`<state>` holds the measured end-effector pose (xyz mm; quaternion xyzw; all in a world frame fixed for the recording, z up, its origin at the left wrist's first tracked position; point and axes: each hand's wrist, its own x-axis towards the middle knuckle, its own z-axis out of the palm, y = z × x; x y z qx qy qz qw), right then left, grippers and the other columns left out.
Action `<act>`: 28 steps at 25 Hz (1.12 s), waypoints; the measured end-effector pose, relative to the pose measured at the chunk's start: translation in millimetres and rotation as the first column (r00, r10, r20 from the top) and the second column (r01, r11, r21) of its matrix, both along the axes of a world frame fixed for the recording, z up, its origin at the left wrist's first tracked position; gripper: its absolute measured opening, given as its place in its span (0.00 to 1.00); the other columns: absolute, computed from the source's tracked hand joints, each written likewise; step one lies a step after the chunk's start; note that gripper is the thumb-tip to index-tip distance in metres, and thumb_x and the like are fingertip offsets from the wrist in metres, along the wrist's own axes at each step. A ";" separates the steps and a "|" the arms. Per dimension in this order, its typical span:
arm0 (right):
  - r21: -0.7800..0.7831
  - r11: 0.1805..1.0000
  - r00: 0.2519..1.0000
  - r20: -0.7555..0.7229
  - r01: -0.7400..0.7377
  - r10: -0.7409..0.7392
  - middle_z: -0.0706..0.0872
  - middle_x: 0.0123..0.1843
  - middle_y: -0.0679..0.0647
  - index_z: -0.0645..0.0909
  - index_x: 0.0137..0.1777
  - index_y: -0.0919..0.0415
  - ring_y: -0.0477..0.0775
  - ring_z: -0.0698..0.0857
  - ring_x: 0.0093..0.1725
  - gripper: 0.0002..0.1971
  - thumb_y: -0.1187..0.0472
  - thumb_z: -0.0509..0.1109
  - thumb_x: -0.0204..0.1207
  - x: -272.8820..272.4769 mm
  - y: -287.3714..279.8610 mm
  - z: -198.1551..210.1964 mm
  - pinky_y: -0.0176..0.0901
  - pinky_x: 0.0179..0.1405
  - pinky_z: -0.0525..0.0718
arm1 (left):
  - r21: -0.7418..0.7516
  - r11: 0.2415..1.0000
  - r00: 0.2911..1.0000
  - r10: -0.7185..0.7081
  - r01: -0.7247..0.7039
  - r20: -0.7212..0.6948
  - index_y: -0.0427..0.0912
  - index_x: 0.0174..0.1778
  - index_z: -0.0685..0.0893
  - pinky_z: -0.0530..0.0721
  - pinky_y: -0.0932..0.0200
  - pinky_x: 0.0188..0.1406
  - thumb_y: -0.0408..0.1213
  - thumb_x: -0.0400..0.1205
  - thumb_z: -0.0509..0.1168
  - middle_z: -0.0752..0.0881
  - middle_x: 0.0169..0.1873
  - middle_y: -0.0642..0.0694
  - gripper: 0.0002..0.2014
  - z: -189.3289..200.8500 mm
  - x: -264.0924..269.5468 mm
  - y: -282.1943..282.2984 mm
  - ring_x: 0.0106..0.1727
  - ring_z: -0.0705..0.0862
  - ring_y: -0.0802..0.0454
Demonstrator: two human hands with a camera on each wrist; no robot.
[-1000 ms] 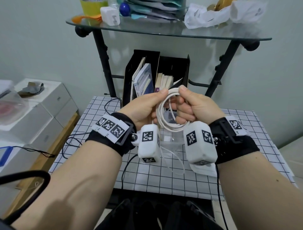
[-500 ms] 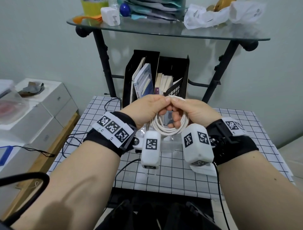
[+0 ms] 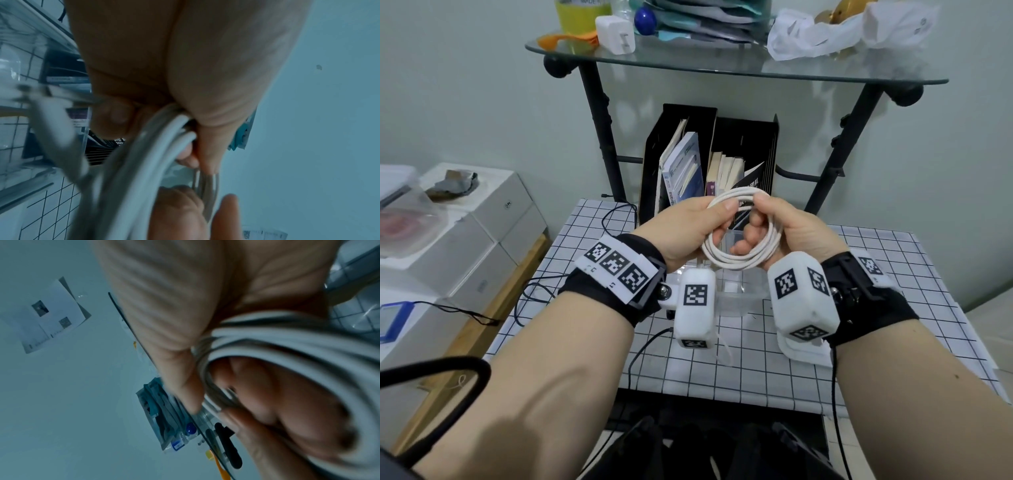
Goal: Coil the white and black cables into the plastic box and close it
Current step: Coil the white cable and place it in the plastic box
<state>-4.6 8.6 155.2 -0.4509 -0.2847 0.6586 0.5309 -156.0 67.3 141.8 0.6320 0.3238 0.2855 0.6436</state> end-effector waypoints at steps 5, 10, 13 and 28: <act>0.067 0.998 0.997 0.072 0.002 -0.006 0.66 0.17 0.53 0.70 0.26 0.60 0.52 0.71 0.16 0.21 0.54 0.66 0.81 -2.3 0.2 2.3 0.45 0.30 0.82 | -0.031 0.998 0.998 -0.054 0.054 -0.010 0.48 0.31 0.82 0.71 0.66 0.21 0.46 0.83 0.61 0.78 0.22 0.52 0.15 -3.5 -2.3 -3.9 0.22 0.73 0.57; 0.118 0.988 0.994 -0.057 0.096 -0.090 0.70 0.17 0.54 0.69 0.28 0.61 0.53 0.77 0.17 0.21 0.55 0.63 0.83 -2.1 -0.3 -4.4 0.43 0.29 0.84 | -0.055 0.998 1.000 0.020 -0.020 0.006 0.44 0.35 0.77 0.66 0.63 0.22 0.46 0.85 0.59 0.78 0.24 0.49 0.14 -4.5 -2.9 -2.3 0.24 0.71 0.55; -0.035 0.998 0.998 0.036 -0.058 0.059 0.78 0.18 0.57 0.77 0.31 0.64 0.57 0.83 0.21 0.19 0.49 0.72 0.72 5.0 -4.2 3.7 0.45 0.33 0.87 | -0.046 0.998 0.998 -0.049 0.048 -0.036 0.45 0.32 0.79 0.69 0.64 0.23 0.43 0.85 0.60 0.76 0.21 0.51 0.15 -0.1 -4.0 -4.0 0.22 0.72 0.56; 0.052 0.986 0.977 -0.153 0.157 -0.148 0.62 0.15 0.46 0.69 0.30 0.56 0.44 0.61 0.13 0.20 0.50 0.61 0.83 36.8 3.1 10.1 0.34 0.22 0.80 | -0.295 0.955 1.000 0.025 -0.026 -0.005 0.32 0.52 0.86 0.69 0.60 0.26 0.47 0.88 0.51 0.82 0.29 0.45 0.23 -13.2 -12.5 7.2 0.23 0.72 0.54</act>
